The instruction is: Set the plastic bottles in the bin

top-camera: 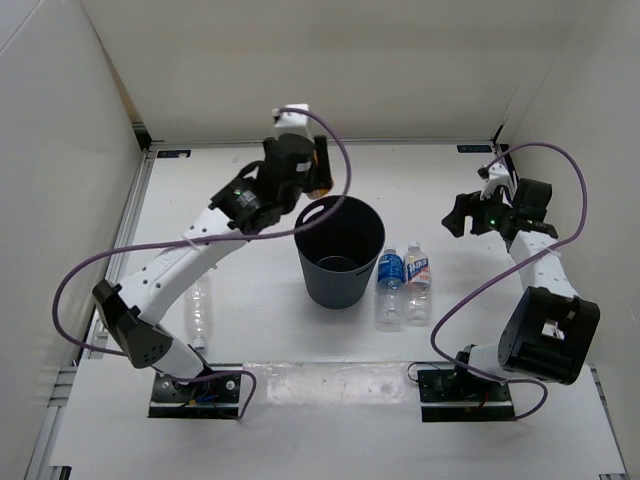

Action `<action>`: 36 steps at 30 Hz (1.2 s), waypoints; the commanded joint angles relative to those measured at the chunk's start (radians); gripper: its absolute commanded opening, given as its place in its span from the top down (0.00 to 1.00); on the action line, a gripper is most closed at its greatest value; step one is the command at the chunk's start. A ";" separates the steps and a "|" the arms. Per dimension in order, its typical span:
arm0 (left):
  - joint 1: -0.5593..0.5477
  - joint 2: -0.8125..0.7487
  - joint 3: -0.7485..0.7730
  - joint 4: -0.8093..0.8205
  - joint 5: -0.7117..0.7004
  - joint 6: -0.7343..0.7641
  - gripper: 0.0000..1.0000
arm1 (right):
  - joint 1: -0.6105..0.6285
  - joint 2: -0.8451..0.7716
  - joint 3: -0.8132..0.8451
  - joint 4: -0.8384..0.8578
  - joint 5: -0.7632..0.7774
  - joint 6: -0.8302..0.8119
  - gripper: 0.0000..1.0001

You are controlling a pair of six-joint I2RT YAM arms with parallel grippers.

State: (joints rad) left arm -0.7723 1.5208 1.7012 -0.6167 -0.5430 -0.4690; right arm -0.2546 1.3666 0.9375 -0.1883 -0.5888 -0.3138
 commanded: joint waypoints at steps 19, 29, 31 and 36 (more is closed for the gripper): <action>-0.183 -0.024 -0.156 0.129 -0.003 0.348 0.26 | 0.069 0.026 0.087 -0.197 -0.117 -0.222 0.10; -0.199 -0.027 -0.155 0.117 -0.040 0.382 0.06 | 0.089 0.058 0.115 -0.245 -0.066 -0.287 0.10; -0.200 -0.028 -0.147 0.112 -0.051 0.389 0.06 | 0.118 0.071 0.124 -0.244 -0.010 -0.289 0.10; -0.202 -0.043 -0.141 0.115 -0.090 0.403 0.00 | 0.129 0.065 0.119 -0.261 0.000 -0.308 0.10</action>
State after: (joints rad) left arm -0.9684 1.5299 1.5410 -0.5137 -0.5869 -0.0856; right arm -0.1276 1.4357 1.0180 -0.4271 -0.6086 -0.5896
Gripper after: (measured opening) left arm 0.995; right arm 0.905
